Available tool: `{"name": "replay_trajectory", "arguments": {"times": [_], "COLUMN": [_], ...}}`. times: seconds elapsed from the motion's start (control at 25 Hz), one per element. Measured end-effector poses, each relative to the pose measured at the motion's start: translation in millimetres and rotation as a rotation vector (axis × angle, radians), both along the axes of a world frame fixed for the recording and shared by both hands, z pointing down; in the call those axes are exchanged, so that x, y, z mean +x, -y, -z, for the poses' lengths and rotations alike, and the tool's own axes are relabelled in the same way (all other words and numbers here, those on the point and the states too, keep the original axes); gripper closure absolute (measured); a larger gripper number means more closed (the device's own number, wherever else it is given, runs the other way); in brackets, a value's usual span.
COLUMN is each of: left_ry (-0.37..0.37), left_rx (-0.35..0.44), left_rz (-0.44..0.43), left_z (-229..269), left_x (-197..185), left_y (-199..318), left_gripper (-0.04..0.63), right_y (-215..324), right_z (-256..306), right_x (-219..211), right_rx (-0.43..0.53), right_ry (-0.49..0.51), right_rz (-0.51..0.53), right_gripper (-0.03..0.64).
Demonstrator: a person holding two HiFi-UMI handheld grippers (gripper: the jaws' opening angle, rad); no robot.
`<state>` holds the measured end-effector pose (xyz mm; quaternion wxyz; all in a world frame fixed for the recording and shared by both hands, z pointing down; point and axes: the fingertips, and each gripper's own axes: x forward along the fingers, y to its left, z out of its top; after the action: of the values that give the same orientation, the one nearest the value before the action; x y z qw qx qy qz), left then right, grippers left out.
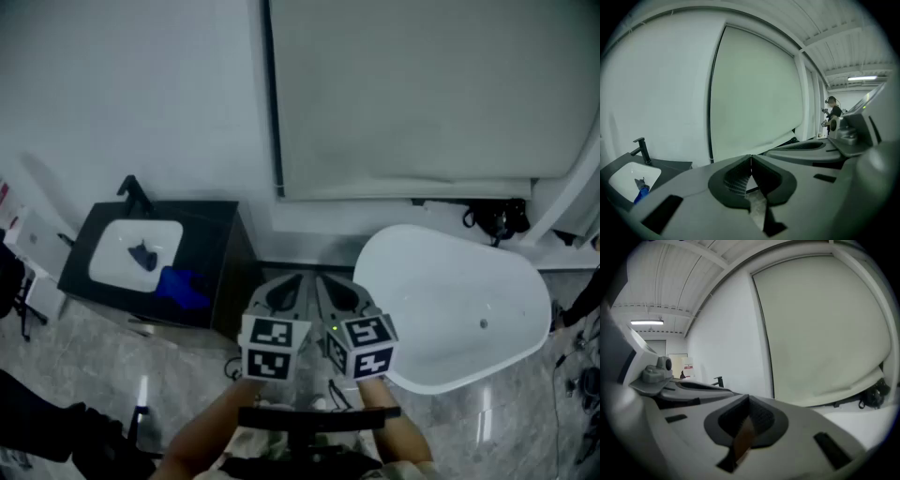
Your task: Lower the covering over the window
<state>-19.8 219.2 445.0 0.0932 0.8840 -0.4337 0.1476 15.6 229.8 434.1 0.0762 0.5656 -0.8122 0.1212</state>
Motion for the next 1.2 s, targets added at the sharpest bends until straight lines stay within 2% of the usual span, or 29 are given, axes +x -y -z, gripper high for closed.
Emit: {"name": "replay_trajectory", "arguments": {"times": [0.36, 0.76, 1.2], "left_ry": [0.012, 0.003, -0.011], "left_rx": [0.003, 0.004, -0.005], "left_rz": [-0.001, 0.037, 0.061], "left_z": [-1.0, -3.6, -13.6], "left_x": [23.5, 50.5, 44.6], "left_y": [3.8, 2.6, 50.4], "left_gripper": [0.575, 0.575, 0.575], "right_y": [4.3, 5.3, 52.2], "right_z": [-0.2, 1.8, -9.7], "right_x": [19.7, 47.1, 40.6], "right_rx": [0.012, 0.035, 0.008], "right_ry": [0.039, 0.039, 0.021], "right_rz": [0.006, 0.053, 0.07], "right_gripper": [0.61, 0.611, 0.611]}}
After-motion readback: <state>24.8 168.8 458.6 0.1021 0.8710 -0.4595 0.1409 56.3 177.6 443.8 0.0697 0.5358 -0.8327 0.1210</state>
